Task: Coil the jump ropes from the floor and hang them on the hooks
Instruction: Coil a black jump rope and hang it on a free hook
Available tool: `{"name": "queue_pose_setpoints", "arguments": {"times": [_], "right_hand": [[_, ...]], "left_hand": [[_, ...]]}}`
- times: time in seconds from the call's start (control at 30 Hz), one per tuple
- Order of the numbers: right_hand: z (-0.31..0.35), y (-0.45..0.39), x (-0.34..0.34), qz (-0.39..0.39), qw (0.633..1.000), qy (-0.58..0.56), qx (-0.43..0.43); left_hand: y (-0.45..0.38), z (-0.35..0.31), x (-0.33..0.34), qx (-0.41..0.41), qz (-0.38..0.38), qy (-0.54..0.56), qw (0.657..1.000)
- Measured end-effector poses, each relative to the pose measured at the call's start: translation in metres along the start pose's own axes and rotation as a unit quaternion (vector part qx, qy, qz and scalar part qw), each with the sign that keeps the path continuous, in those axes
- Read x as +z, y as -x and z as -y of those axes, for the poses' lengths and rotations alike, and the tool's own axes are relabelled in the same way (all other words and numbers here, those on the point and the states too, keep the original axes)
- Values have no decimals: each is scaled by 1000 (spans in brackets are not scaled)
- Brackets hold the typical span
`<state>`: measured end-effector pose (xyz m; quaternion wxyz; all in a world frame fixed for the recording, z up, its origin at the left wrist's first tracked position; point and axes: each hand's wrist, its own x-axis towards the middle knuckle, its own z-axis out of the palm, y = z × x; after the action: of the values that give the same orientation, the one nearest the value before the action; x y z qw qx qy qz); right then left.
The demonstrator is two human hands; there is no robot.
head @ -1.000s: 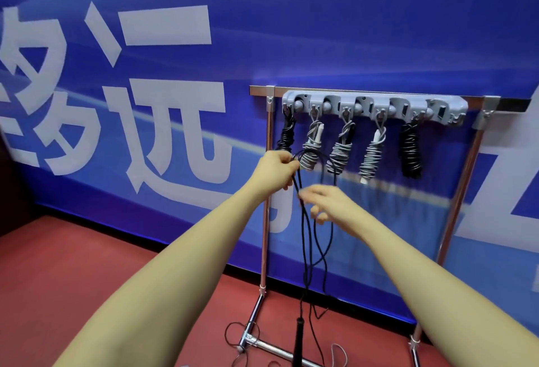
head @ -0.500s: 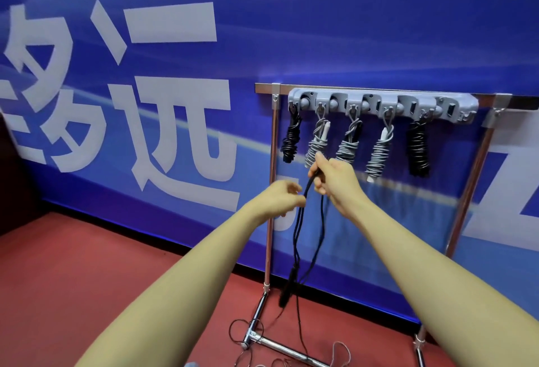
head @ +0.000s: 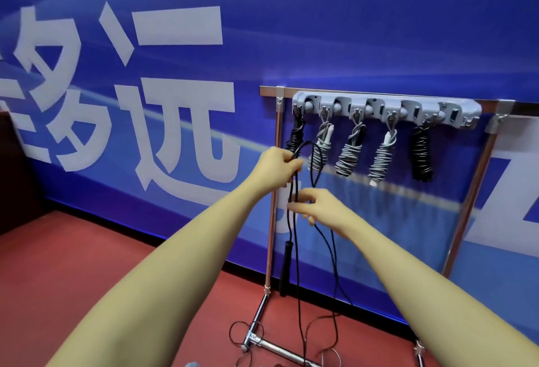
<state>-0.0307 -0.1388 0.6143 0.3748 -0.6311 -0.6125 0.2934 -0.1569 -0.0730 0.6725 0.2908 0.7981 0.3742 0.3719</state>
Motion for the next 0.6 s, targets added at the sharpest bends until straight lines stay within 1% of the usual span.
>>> {"name": "queue_pose_setpoints", "arguments": {"times": [0.03,0.1,0.17,0.23,0.27,0.33,0.4,0.5,0.53,0.6], "right_hand": [[-1,1,5,5,1000,6,3],[-2,-1,12,-18,1000,0,4],[1,-5,10,-62,998,11,-3],[5,-8,5,-112,993,5,-19],[8,-10,2,-141,989,-22,-30],[16,-13,-6,-191,975,-105,-47],[23,-17,-15,-215,960,-171,-53],[29,-17,-24,-222,943,-242,-59],[31,-17,-26,-225,937,-261,-61],[35,-17,-29,-231,927,-288,-65]], "left_hand": [[-2,-6,-2,6,-4,10,1000],[-6,-16,-6,14,-19,31,999],[-8,-23,-9,7,-27,74,997],[-7,-27,-8,-20,-16,143,989],[-5,-27,-7,-36,-10,171,985],[0,-21,0,-53,-4,190,980],[10,-9,7,-52,6,144,988],[28,16,19,-69,88,57,992],[32,23,24,-73,111,45,990],[39,31,31,-67,124,30,990]]}}
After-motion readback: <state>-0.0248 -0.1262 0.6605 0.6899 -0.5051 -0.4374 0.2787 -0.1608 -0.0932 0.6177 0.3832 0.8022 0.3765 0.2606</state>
